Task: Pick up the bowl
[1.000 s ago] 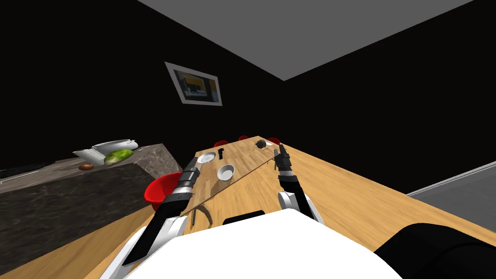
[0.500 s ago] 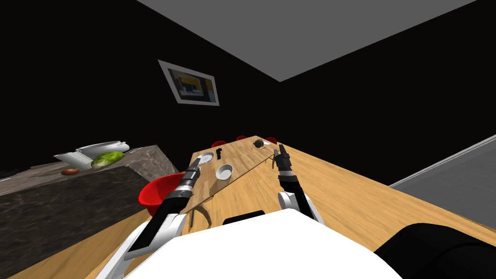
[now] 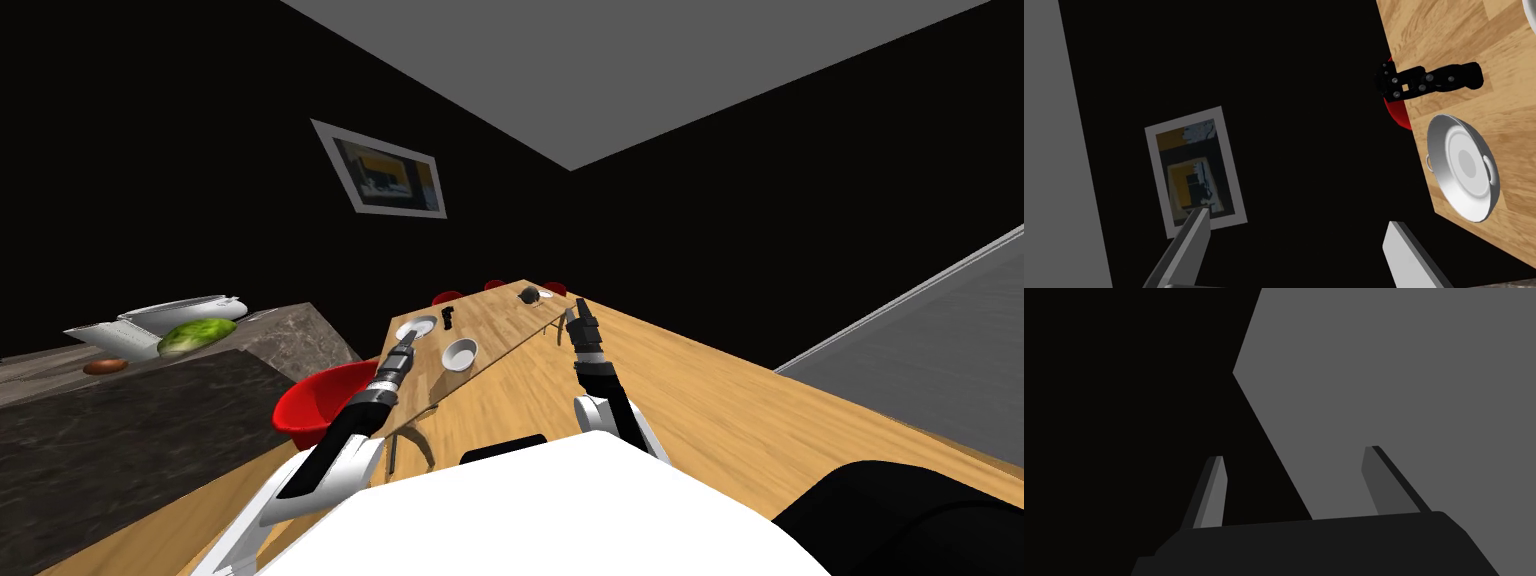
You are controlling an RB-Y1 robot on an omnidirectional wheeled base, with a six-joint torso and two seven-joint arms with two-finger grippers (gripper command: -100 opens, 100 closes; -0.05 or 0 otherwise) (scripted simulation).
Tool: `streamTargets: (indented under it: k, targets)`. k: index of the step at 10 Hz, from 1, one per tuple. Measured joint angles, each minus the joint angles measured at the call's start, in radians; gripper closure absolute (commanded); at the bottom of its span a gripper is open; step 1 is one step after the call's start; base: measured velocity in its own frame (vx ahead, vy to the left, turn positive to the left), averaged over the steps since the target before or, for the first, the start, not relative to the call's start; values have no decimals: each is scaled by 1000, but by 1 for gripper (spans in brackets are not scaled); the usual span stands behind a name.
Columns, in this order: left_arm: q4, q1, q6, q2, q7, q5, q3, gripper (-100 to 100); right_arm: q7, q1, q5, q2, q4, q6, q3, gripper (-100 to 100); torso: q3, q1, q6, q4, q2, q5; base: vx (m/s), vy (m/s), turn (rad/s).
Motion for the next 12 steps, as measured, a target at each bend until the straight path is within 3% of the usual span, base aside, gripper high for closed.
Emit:
streamTargets:
  k: [10,12]
  targets:
    - [51,-47,229,74,-18,21,3,-100,0,0,0,0,0,0,0,0,-1,0,0,0,-2,0,-7,0,-52]
    - [81,-64,278,101,-23,35,3,-100,0,0,0,0,0,0,0,0,-1,0,0,-1,-2,0,13,1,-56]
